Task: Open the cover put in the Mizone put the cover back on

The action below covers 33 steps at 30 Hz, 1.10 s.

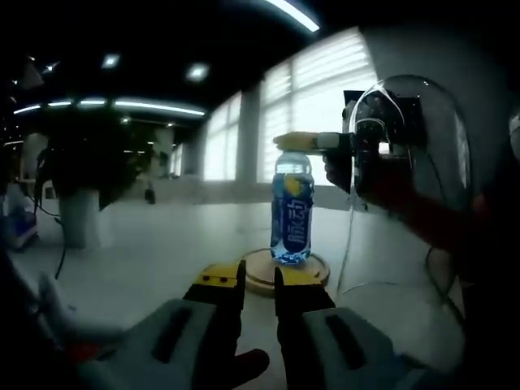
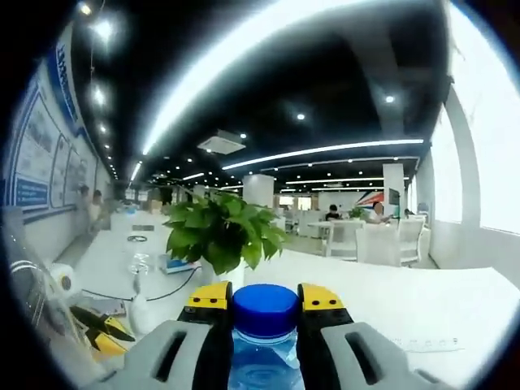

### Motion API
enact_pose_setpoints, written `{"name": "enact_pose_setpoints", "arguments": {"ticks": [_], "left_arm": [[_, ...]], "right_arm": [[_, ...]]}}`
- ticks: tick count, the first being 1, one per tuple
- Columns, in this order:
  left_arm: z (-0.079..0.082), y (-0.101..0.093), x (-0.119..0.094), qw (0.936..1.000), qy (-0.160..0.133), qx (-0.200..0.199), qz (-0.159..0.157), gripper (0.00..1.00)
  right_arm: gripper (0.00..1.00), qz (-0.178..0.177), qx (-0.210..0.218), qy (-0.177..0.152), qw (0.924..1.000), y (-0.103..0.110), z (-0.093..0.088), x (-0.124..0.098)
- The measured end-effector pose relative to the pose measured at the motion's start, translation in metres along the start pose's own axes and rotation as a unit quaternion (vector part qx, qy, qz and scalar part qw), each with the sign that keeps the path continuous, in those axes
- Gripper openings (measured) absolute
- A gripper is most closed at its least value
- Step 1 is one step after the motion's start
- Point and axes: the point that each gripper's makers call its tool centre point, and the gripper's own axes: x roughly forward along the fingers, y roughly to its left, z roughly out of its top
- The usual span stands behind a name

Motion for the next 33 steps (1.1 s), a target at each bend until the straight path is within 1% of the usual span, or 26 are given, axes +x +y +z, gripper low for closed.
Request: {"name": "enact_pose_setpoints", "arguments": {"ticks": [13,18,23,28,33], "left_arm": [[0.002,0.000,0.000,1.0000,-0.003,-0.001,0.000,0.09],[0.000,-0.001,0.000,1.0000,0.001,0.007,-0.002,0.09],[0.001,-0.001,0.000,1.0000,-0.001,0.004,-0.002,0.09],[0.001,-0.001,0.000,1.0000,-0.003,-0.001,-0.004,0.09],[0.002,-0.003,0.000,1.0000,-0.005,-0.002,-0.008,0.09]], "right_arm": [[0.23,0.009,-0.004,0.001,1.0000,0.010,0.002,0.008],[0.24,0.006,-0.001,0.009,0.9999,0.008,-0.005,0.010],[0.24,0.001,0.002,0.002,1.0000,0.006,-0.005,0.008],[0.24,-0.001,0.014,-0.009,0.9999,0.001,-0.006,0.004],[0.24,0.000,0.010,-0.021,0.9997,0.001,-0.005,0.004]]}}
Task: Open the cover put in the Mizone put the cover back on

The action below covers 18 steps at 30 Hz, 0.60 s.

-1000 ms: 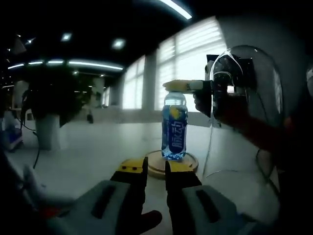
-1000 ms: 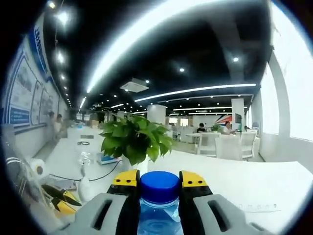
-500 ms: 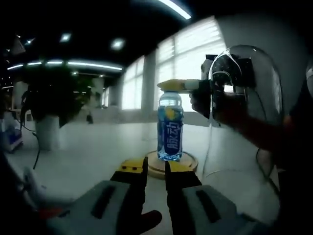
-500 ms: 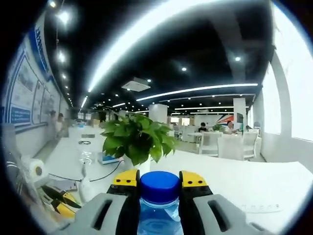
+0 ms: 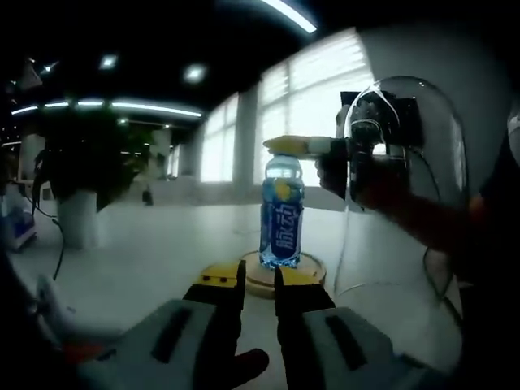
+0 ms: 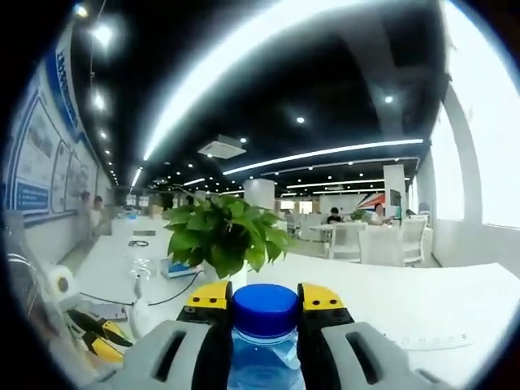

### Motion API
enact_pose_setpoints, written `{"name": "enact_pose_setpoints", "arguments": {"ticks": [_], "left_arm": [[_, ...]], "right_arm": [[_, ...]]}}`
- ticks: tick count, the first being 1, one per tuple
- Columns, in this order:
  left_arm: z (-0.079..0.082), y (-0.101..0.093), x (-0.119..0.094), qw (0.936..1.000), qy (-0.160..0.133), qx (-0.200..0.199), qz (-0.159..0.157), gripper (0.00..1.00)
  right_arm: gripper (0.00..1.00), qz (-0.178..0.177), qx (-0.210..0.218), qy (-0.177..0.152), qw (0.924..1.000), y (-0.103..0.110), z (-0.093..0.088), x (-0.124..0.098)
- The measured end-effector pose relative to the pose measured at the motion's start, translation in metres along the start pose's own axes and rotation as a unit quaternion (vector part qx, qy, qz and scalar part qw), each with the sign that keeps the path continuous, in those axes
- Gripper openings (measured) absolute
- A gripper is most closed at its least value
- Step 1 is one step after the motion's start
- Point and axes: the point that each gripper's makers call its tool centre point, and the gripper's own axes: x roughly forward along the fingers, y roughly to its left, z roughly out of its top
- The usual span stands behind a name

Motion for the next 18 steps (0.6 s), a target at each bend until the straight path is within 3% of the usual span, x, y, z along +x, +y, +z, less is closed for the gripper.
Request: {"name": "enact_pose_setpoints", "arguments": {"ticks": [18], "left_arm": [[-0.0027,-0.0009,0.0005,1.0000,0.005,-0.001,-0.002,0.09]], "right_arm": [[0.25,0.006,-0.006,-0.029,0.9995,0.0019,0.0023,-0.0016]]}}
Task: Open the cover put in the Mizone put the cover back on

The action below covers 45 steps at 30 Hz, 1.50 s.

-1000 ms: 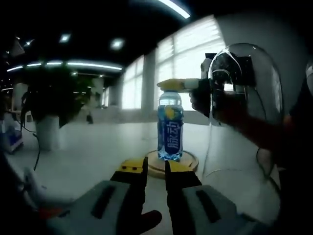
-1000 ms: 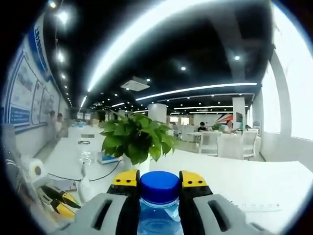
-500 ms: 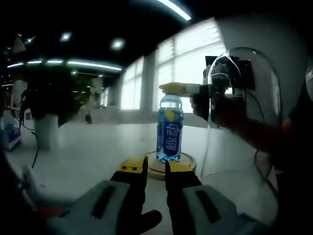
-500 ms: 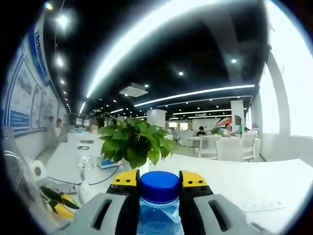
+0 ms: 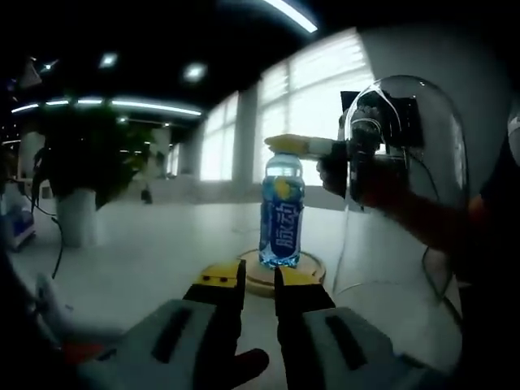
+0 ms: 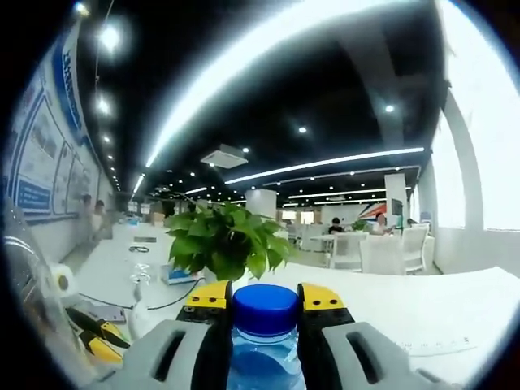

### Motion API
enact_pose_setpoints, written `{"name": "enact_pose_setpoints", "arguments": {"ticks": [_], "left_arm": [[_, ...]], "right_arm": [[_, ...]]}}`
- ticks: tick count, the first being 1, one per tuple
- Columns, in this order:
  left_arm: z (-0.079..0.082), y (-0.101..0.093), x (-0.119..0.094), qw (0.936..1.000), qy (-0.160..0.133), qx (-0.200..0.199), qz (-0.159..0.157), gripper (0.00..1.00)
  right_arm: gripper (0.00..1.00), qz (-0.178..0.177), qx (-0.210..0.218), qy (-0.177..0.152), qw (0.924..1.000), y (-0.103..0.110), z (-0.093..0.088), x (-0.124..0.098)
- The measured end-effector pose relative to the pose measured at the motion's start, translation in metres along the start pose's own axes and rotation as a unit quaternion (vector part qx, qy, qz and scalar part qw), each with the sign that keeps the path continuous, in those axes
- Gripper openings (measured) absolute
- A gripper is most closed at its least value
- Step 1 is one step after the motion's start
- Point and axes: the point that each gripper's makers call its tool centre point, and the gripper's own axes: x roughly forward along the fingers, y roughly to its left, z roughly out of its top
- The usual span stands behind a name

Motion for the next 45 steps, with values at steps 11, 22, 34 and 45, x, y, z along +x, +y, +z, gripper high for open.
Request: {"name": "enact_pose_setpoints", "arguments": {"ticks": [11,22,34,45], "left_arm": [[-0.001,0.000,0.000,1.0000,0.003,0.003,0.001,0.09],[-0.002,0.000,0.000,1.0000,0.004,0.005,0.002,0.09],[0.001,0.002,0.000,1.0000,-0.001,0.006,0.005,0.09],[0.000,0.001,0.000,1.0000,0.000,0.003,0.002,0.09]], "right_arm": [[0.25,-0.006,0.030,-0.012,0.9995,-0.004,-0.001,0.003],[0.27,0.009,0.016,-0.004,0.9998,-0.001,-0.001,-0.001],[0.24,0.004,0.017,-0.005,0.9998,0.002,0.000,-0.004],[0.25,-0.003,-0.015,-0.005,0.9999,0.003,0.003,-0.010]]}}
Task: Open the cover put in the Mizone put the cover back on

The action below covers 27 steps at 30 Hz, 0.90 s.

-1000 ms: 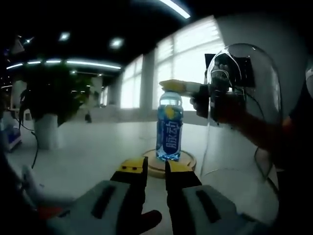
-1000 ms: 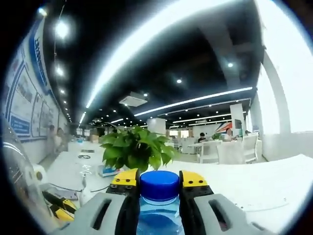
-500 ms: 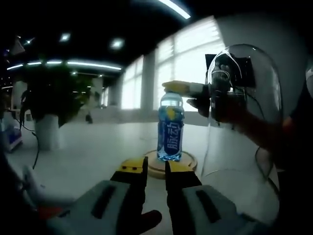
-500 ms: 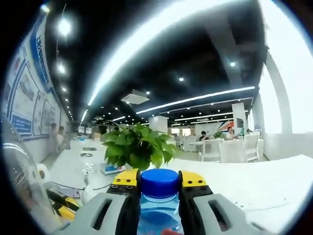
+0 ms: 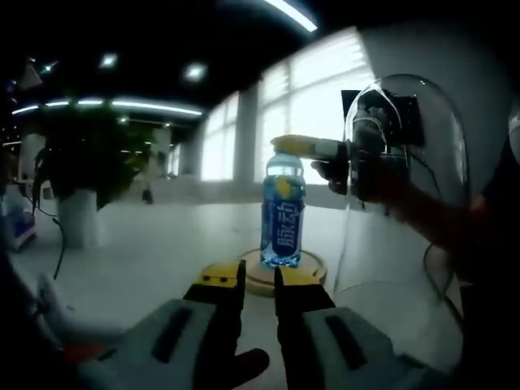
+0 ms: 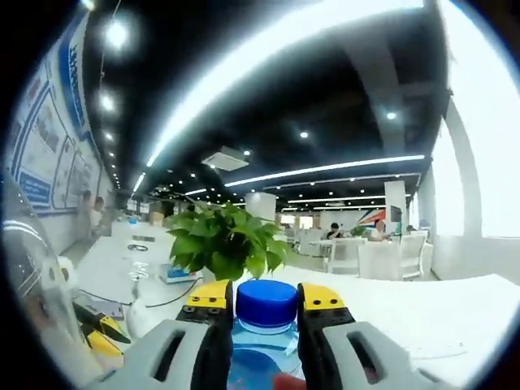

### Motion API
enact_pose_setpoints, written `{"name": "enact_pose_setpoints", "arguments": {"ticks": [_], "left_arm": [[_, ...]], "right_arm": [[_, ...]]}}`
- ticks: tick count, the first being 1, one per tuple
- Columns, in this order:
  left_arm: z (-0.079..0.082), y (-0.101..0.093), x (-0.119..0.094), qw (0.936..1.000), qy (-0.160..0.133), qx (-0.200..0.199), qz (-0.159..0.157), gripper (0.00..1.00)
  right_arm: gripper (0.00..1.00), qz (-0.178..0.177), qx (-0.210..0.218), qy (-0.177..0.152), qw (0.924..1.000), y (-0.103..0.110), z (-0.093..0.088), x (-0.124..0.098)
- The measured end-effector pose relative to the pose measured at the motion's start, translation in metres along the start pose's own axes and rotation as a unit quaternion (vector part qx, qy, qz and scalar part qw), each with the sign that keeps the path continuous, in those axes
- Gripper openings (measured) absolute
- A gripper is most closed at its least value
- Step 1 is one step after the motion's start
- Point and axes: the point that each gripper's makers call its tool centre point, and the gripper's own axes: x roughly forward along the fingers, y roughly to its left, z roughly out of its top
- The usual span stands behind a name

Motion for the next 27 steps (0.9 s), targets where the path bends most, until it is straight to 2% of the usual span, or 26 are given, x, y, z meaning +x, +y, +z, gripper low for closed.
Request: {"name": "enact_pose_setpoints", "arguments": {"ticks": [5,13,18,27], "left_arm": [[0.001,0.001,0.000,1.0000,-0.001,0.001,0.001,0.09],[0.006,0.001,-0.001,0.9999,-0.013,0.003,0.006,0.09],[0.005,0.000,-0.001,0.9999,-0.011,0.004,0.002,0.09],[0.006,-0.004,-0.001,0.9999,-0.014,-0.003,-0.006,0.09]], "right_arm": [[0.25,0.011,0.014,0.009,0.9998,0.002,-0.003,-0.007],[0.25,0.006,0.005,0.007,0.9999,0.003,-0.002,-0.024],[0.25,0.003,-0.002,0.003,1.0000,0.003,0.000,-0.036],[0.25,-0.004,0.004,0.010,0.9999,-0.006,-0.012,-0.057]]}}
